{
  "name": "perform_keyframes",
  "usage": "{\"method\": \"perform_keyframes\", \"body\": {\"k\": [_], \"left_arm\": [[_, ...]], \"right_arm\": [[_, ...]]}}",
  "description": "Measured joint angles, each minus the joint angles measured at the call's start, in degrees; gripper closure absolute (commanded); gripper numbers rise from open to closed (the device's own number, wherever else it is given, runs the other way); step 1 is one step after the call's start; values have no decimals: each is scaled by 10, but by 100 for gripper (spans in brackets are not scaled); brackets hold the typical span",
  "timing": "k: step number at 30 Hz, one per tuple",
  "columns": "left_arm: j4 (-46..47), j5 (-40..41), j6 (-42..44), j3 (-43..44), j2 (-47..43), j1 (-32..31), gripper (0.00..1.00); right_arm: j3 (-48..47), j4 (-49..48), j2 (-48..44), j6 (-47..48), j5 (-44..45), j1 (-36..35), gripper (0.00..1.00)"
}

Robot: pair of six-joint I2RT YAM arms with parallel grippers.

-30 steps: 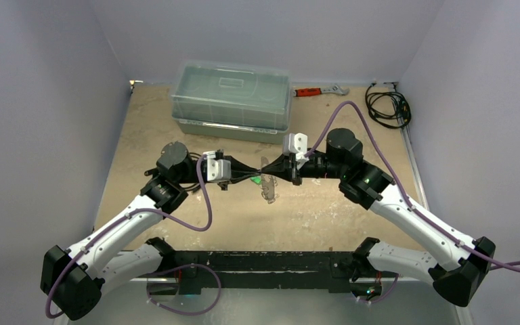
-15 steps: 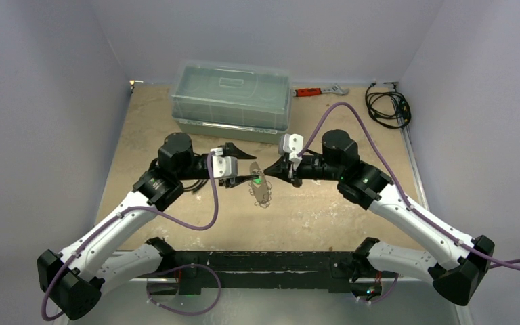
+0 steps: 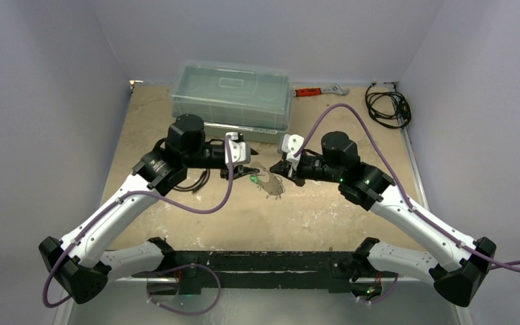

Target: Put the keys on the keyring

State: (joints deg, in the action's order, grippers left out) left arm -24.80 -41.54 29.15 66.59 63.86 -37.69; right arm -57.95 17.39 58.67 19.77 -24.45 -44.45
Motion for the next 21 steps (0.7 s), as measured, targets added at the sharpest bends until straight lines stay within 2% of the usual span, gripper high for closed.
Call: {"method": "perform_keyframes", "body": {"k": [8,21], "left_arm": [[-62,33,-17,72,67,-38,68],[-112,84,-30,104,102,-63,72]], "right_arm": [[-2,8,-4,7,35,-6,100],[-2,15,-11,11,66,-13,100]]}}
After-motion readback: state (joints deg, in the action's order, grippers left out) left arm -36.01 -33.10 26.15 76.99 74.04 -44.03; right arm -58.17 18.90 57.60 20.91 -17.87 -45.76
